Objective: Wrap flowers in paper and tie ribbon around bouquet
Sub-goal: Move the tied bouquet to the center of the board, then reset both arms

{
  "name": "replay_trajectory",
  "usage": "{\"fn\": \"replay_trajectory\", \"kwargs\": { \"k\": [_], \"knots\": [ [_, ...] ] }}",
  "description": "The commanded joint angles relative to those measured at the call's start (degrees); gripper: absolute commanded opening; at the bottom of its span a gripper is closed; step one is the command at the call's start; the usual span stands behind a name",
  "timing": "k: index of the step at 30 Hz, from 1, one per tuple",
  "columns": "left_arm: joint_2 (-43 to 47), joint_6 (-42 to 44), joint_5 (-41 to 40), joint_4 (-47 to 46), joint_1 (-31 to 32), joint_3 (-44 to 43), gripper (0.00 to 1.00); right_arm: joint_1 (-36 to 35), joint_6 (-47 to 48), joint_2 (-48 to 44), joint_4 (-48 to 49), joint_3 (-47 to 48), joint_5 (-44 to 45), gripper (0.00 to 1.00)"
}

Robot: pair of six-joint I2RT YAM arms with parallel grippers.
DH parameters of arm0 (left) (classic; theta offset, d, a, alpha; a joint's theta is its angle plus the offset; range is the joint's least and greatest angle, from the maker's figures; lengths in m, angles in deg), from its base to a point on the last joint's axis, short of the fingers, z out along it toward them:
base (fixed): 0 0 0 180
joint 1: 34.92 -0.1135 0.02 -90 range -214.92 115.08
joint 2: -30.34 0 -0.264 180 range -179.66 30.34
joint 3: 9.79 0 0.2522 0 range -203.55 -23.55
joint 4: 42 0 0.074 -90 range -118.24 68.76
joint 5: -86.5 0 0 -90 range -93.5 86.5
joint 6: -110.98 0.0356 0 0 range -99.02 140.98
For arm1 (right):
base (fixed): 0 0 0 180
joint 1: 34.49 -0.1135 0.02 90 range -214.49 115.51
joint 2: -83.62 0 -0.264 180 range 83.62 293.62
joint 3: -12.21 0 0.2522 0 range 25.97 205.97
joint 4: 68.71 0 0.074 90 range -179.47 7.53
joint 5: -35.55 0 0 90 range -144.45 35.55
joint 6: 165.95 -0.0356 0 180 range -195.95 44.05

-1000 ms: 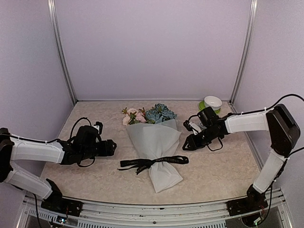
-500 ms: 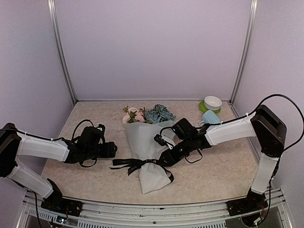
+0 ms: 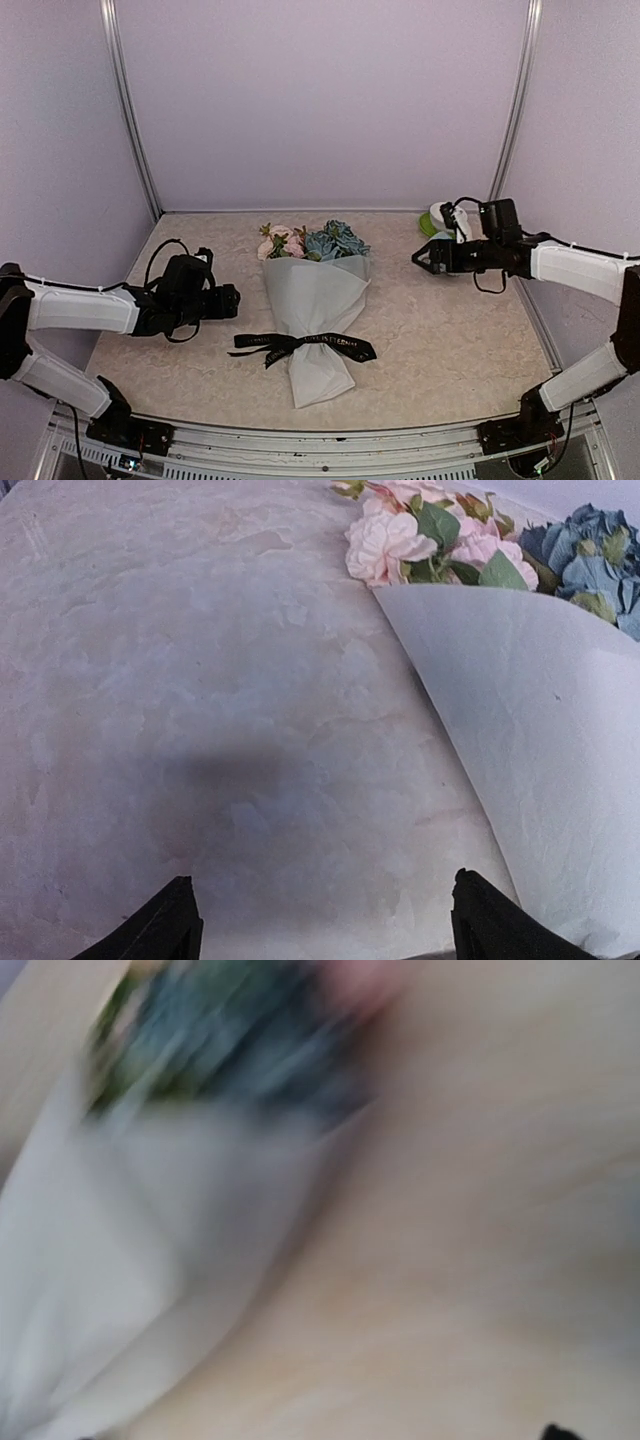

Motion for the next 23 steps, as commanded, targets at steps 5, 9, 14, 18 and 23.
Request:
{"fn": "replay_trajectory", "kwargs": {
  "k": [5, 9, 14, 18, 23],
  "knots": [
    [2.32, 3.29, -14.13, -1.07, -6.08, -3.37, 0.88, 18.83, 1.42, -16.09, 7.1, -8.9, 15.58, 1.0],
    [4.37, 5.89, -24.09, -5.86, -9.42, -1.22, 0.98, 19.98, -1.1, -21.29, 15.54, -16.79, 29.19, 1.0],
    [6.38, 11.19, -26.83, -15.07, -13.48, 2.84, 0.99, 19.99, 0.0, -22.0, 24.92, -23.44, 38.32, 1.0],
    [7.56, 13.59, -25.98, -18.94, -15.76, 4.7, 0.99, 19.99, 0.95, -20.62, 26.57, -24.38, 39.87, 1.0],
    [9.2, 17.58, -26.76, -24.71, -17.61, 8.03, 0.99, 20.08, 1.61, -20.51, 28.61, -25.73, 39.65, 1.0]
  ]
}}
